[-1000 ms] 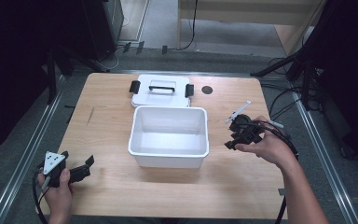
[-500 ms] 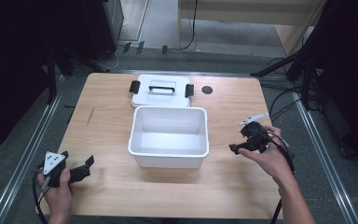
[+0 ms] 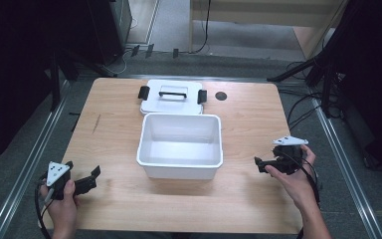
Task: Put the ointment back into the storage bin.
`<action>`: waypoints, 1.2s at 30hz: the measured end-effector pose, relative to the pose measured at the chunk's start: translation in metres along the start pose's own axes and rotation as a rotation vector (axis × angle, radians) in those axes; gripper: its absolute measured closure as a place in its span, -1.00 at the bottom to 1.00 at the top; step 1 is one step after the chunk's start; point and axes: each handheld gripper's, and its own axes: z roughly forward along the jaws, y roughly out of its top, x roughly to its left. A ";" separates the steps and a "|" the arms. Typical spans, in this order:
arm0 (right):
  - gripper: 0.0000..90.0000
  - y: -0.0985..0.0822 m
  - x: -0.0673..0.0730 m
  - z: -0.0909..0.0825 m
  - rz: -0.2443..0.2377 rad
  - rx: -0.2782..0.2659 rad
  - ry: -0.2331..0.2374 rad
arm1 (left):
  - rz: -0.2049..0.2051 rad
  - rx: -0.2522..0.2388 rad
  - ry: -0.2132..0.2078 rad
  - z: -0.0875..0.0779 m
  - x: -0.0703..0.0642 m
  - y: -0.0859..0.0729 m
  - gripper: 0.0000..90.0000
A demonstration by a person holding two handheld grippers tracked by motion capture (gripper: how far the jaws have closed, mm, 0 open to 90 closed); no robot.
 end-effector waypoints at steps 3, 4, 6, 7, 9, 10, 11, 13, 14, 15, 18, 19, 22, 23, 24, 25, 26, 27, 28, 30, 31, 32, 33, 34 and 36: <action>-1.00 -0.011 -0.004 0.001 0.016 -0.025 -0.011 | 0.000 0.000 0.001 0.000 0.000 0.000 -0.99; -1.00 -0.014 -0.006 0.001 0.019 -0.030 -0.019 | -0.001 0.000 0.001 0.000 0.000 0.000 -0.99; -1.00 -0.022 -0.008 0.002 0.030 -0.032 -0.022 | -0.001 0.001 0.001 0.000 0.000 0.000 -0.99; -1.00 -0.025 -0.010 0.002 0.032 -0.033 -0.023 | -0.002 0.000 0.001 0.000 0.000 0.000 -0.99; -1.00 -0.032 -0.012 0.002 0.042 -0.036 -0.017 | -0.003 -0.001 0.001 0.000 0.000 0.000 -0.99; -1.00 -0.035 -0.013 0.001 0.043 -0.040 -0.015 | -0.002 0.000 0.001 0.000 0.000 0.000 -0.99; -1.00 -0.038 -0.014 0.001 0.050 -0.045 -0.013 | -0.002 0.000 0.001 0.000 0.000 0.000 -0.99; -1.00 -0.046 -0.017 0.000 0.059 -0.054 0.001 | -0.002 0.000 0.001 0.000 0.000 0.000 -0.99; -1.00 -0.048 -0.018 -0.001 0.064 -0.059 0.000 | -0.002 0.000 0.001 0.000 0.000 0.000 -0.99; -1.00 -0.052 -0.019 -0.001 0.068 -0.061 0.003 | -0.002 -0.001 0.001 0.000 0.000 0.000 -0.99; -1.00 -0.063 -0.022 -0.004 0.081 -0.080 0.016 | -0.001 0.000 0.002 0.000 0.000 0.000 -0.99; -1.00 -0.066 -0.023 -0.004 0.079 -0.086 0.022 | -0.002 -0.001 0.001 0.000 0.000 0.000 -0.99; -1.00 -0.076 -0.023 -0.006 0.086 -0.097 0.017 | -0.001 0.000 0.002 0.000 0.000 0.000 -0.99; -1.00 -0.078 -0.024 -0.008 0.084 -0.102 0.011 | -0.001 0.000 0.002 0.000 0.000 0.000 -0.99; -1.00 -0.081 -0.024 -0.009 0.086 -0.109 0.007 | -0.002 0.000 0.002 0.000 0.000 0.000 -0.99; -1.00 -0.082 -0.024 -0.011 0.095 -0.117 0.010 | -0.003 0.000 0.002 0.000 0.000 0.000 -0.99; -1.00 -0.084 -0.025 -0.013 0.100 -0.120 0.014 | -0.004 0.000 0.000 0.000 0.000 0.000 -0.99; -1.00 -0.086 -0.025 -0.015 0.103 -0.125 0.012 | -0.005 0.000 0.000 0.000 0.000 0.000 -0.99; -1.00 -0.088 -0.025 -0.016 0.102 -0.128 0.006 | -0.005 0.000 -0.001 0.000 0.001 0.000 -0.99; -1.00 -0.094 -0.024 -0.018 0.103 -0.134 -0.002 | -0.007 0.001 -0.002 0.000 0.001 0.000 -0.99; -1.00 -0.096 -0.024 -0.019 0.106 -0.138 -0.004 | -0.008 0.001 -0.002 0.000 0.001 0.000 -0.99; -1.00 -0.098 -0.025 -0.020 0.111 -0.142 -0.001 | -0.008 0.000 -0.003 0.000 0.001 0.000 -0.99; -1.00 -0.099 -0.025 -0.021 0.125 -0.151 0.008 | -0.008 0.002 -0.004 0.000 0.001 0.000 -0.99; -1.00 -0.101 -0.026 -0.022 0.130 -0.150 0.013 | -0.009 0.002 -0.004 0.000 0.001 0.000 -0.99; -1.00 -0.104 -0.025 -0.024 0.136 -0.155 0.003 | -0.010 -0.001 -0.005 0.000 0.001 0.000 -0.99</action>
